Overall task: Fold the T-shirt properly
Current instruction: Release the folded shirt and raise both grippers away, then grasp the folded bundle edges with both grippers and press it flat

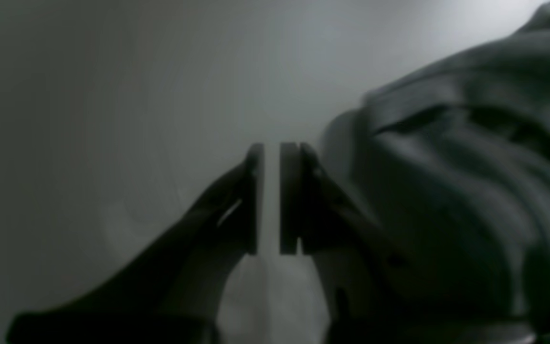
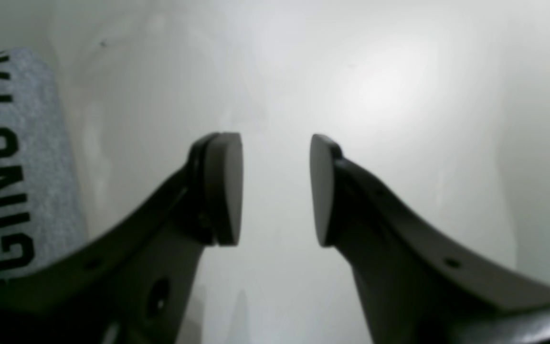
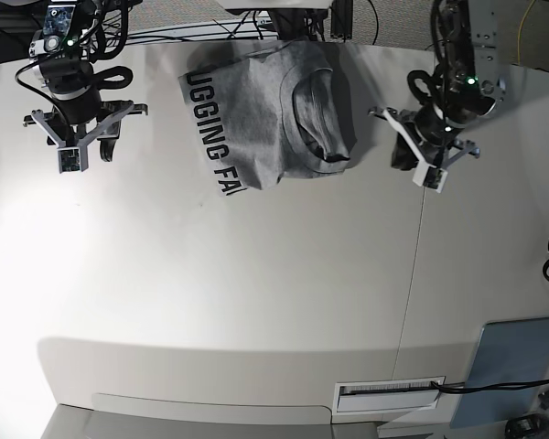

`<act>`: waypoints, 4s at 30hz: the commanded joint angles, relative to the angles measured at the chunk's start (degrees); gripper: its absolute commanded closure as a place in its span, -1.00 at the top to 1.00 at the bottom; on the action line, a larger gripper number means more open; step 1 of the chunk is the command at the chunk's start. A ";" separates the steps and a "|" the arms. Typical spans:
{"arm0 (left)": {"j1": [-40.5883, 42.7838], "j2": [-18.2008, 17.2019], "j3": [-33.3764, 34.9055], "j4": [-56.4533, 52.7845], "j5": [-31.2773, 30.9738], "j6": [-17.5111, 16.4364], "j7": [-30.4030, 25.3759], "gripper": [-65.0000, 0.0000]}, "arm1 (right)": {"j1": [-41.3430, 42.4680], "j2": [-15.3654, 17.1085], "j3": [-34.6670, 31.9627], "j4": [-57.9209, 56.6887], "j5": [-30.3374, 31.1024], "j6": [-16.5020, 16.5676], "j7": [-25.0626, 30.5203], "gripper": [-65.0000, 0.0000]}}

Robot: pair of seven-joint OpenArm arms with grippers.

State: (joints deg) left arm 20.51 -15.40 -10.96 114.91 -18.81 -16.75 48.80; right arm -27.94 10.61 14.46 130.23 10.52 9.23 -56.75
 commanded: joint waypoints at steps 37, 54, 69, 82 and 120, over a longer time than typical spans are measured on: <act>-3.82 -0.96 16.06 -21.11 7.89 -13.11 -7.87 -0.86 | 18.64 -2.14 -25.14 -25.94 -10.43 4.22 3.41 -1.00; -22.05 -1.05 16.02 -26.69 4.07 -11.32 -11.89 -0.85 | 4.20 -2.19 -24.81 -17.29 -12.35 3.02 12.39 -1.00; -8.76 -7.63 16.04 -7.17 -6.75 -11.08 -8.72 -0.85 | 21.33 -0.46 -17.44 -21.38 -8.48 2.95 12.76 -1.00; -2.25 -7.63 16.04 -7.17 -3.34 -4.76 -7.23 -0.63 | 38.82 -0.48 -25.86 -46.66 -8.39 6.47 17.40 -1.00; -0.81 -12.83 16.02 -3.98 0.39 -20.57 -11.23 -0.63 | 7.93 -0.11 -31.61 -18.69 -13.40 12.37 10.45 -1.00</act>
State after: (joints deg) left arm 19.77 -27.55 5.26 109.78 -17.50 -37.04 38.83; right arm -20.23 10.33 -17.28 110.30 -3.11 21.89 -47.33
